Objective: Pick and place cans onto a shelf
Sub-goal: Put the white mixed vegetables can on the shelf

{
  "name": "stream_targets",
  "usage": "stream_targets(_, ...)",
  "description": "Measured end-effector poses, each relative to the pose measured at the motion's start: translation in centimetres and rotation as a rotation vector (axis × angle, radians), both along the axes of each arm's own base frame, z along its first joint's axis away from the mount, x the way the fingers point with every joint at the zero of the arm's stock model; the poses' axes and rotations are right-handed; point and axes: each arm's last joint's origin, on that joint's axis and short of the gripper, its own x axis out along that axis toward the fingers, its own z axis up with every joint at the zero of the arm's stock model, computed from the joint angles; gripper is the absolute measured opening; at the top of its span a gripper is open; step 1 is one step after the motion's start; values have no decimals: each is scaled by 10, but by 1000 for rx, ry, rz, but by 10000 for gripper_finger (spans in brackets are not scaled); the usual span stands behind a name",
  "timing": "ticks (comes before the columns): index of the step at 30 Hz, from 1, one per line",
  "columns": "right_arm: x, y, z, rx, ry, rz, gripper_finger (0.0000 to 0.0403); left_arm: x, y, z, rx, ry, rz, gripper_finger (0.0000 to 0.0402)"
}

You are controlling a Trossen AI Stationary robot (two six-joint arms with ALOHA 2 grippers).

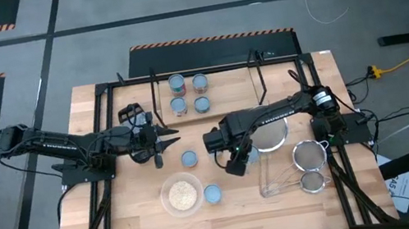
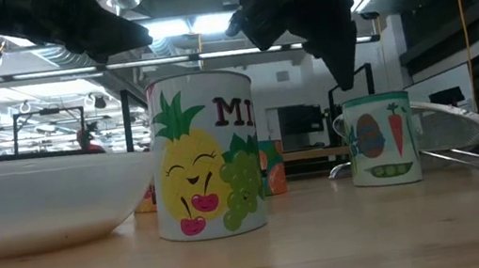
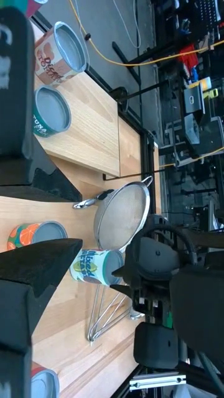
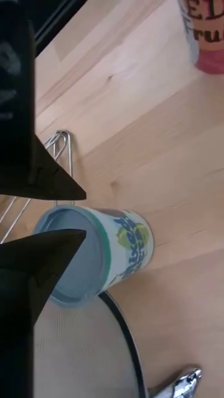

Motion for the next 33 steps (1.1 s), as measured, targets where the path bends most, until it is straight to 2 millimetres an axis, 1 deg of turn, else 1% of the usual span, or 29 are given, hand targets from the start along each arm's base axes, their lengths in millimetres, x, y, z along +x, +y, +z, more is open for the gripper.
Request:
stream_targets(13, 0, 0, 0, -9, 17, -90, 89, 0, 0, 0, 0, 0, 0, 98)
stream_targets(22, -1, 7, 0, -19, 31, -154, 89, 0, 0, 0, 0, 0, 0, 98)
stream_targets(28, -2, 8, 0, -58, 33, -208, 89, 0, 0, 0, -3, -1, 0, 98)
stream_targets(33, -2, 8, 0, -72, 31, -218, 89, 0, 0, 0, -4, -1, 0, 98)
